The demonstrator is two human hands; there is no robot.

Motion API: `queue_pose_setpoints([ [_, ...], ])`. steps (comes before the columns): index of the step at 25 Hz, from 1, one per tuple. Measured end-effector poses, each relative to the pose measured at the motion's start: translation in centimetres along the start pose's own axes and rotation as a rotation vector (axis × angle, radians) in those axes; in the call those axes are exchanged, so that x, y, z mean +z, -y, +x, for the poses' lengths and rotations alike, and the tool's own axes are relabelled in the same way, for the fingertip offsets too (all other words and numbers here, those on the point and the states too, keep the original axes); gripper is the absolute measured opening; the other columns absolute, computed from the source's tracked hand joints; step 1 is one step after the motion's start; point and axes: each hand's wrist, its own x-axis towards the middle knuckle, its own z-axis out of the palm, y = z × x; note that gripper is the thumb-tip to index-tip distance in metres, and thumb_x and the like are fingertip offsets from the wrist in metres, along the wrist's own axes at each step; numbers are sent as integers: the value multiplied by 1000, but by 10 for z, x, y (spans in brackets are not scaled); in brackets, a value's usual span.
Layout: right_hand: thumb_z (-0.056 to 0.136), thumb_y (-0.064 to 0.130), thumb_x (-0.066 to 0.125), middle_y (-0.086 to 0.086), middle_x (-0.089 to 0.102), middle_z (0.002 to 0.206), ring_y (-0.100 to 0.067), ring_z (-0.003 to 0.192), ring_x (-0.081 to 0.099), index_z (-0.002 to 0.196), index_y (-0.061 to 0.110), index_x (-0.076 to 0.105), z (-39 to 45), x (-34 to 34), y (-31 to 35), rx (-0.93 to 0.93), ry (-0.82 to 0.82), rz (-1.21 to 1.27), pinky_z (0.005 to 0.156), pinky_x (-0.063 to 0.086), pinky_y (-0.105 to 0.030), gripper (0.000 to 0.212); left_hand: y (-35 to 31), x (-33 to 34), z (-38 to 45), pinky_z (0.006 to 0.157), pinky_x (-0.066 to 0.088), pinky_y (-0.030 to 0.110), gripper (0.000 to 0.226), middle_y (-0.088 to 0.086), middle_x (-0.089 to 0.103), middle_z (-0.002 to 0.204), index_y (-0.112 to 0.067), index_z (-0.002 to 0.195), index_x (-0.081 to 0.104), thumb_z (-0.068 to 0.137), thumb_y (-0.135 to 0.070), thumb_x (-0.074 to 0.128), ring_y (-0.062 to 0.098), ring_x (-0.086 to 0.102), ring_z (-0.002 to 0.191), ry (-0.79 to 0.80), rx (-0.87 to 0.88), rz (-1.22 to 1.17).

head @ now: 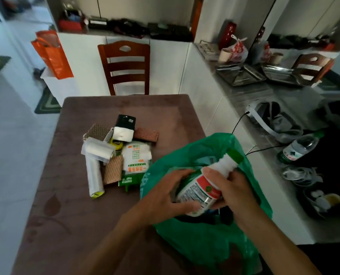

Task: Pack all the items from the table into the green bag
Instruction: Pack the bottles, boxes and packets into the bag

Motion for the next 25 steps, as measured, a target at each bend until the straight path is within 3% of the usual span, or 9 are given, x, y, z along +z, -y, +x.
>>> queue_pose_setpoints([
  [1,82,23,72,-6,75,86,-16,70,73,91,18,68,3,-16,-4,-20,-8,-10,54,60,-37,10,15,4,6,101,42,34,54,-13,48,130,-44,118,54,71,-69,62,3,45,122,-117,-10,112],
  [3,80,26,72,-6,74,92,-13,76,73,94,19,69,8,-37,-12,-92,-7,-16,57,61,-36,16,59,6,15,103,38,47,55,1,45,140,-41,106,66,69,-78,48,20,39,130,-377,-165,484],
  [6,74,26,73,0,73,101,-10,88,71,101,18,69,18,-49,-19,-215,64,-6,72,61,-32,29,102,19,22,103,31,54,78,12,13,157,-40,135,42,66,-77,34,39,26,137,-117,-540,888],
  [7,76,20,74,1,72,103,-11,92,70,103,18,69,20,-51,-21,-253,113,-7,77,60,-32,28,103,24,27,100,36,52,77,10,11,157,-34,140,33,72,-68,42,39,34,132,-110,-592,818],
  [10,79,14,75,9,71,106,-9,99,68,109,20,68,29,-59,-31,-359,263,-90,79,56,-22,31,92,17,37,88,46,42,63,9,39,144,-18,138,37,80,-24,60,34,55,113,-410,-540,532],
  [15,79,29,77,19,61,129,-2,121,56,117,25,64,56,-59,-50,-574,401,-306,98,46,-19,41,27,2,42,89,34,6,71,-11,46,127,-18,142,37,74,-19,54,1,43,112,-438,-190,299],
  [20,80,33,69,9,55,137,-23,120,54,124,25,56,101,-27,-52,-1070,340,-963,92,52,-35,46,7,-2,50,98,37,21,78,9,50,140,-17,145,32,71,-11,55,17,48,124,-422,-195,357],
  [22,74,26,69,4,55,136,-33,110,55,125,24,54,118,-13,-58,-1028,286,-1192,77,57,-45,53,7,-1,46,95,31,13,76,8,49,141,-18,144,31,74,-4,57,6,42,120,-413,-197,375],
  [25,73,26,73,-2,57,134,-37,107,54,126,20,54,139,6,-71,-848,217,-1400,76,54,-46,56,12,-2,41,94,21,-2,78,-5,43,140,-32,141,27,69,-12,51,-6,32,118,-365,-175,398],
])
